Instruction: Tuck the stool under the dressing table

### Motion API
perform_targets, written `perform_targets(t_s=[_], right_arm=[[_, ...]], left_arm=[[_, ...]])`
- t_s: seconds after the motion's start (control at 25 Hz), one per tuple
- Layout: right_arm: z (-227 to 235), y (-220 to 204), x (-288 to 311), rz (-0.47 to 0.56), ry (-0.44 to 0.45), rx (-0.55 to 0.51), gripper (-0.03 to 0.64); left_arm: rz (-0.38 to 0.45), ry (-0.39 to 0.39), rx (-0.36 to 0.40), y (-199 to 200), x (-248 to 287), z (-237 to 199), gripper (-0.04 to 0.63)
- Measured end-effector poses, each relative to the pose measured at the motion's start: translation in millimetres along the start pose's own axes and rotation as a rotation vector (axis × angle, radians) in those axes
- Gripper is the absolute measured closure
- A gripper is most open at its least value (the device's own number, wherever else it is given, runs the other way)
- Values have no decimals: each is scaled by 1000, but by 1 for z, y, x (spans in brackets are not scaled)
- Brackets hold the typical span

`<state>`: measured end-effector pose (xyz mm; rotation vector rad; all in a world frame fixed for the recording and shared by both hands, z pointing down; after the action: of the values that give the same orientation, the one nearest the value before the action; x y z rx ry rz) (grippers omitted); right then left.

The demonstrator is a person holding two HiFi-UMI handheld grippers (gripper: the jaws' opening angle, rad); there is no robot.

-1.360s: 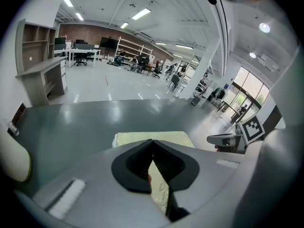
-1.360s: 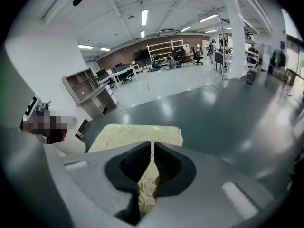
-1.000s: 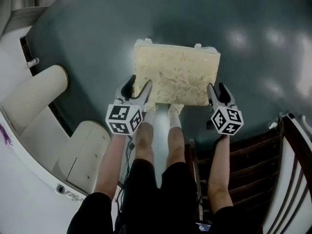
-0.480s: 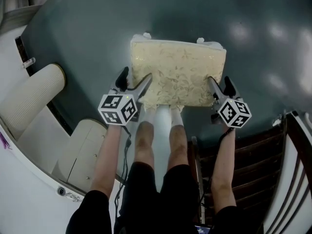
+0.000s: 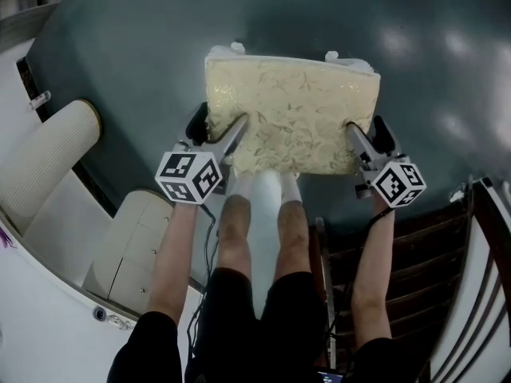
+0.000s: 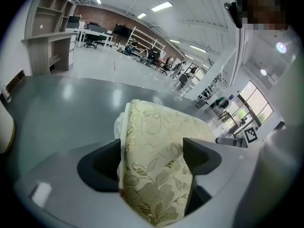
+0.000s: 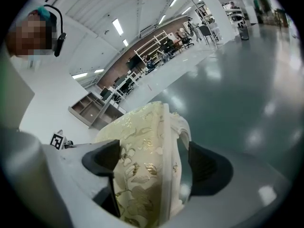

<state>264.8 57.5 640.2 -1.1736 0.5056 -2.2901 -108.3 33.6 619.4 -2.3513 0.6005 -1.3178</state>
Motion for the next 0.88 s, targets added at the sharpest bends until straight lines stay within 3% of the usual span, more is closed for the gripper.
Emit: perform_targets(t_s=[0.6, 0.88], right_arm=[[9, -2, 7, 19, 87, 44, 139], [9, -4, 7, 35, 108, 66, 138]], left_arm=[[25, 21, 2, -2, 0, 0, 166], [23, -22, -74, -7, 6, -16, 65]])
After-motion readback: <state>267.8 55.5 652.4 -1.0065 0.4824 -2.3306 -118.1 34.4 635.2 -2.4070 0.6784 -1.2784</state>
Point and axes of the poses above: the fingertips, and each gripper's own axes: x forward along the fingers, z to its right, y out of its top, the point moved 7 cm from there along -x, backward along the fingers, and after that the axes turned 4 degrees about -x, right-handed, at the moved point
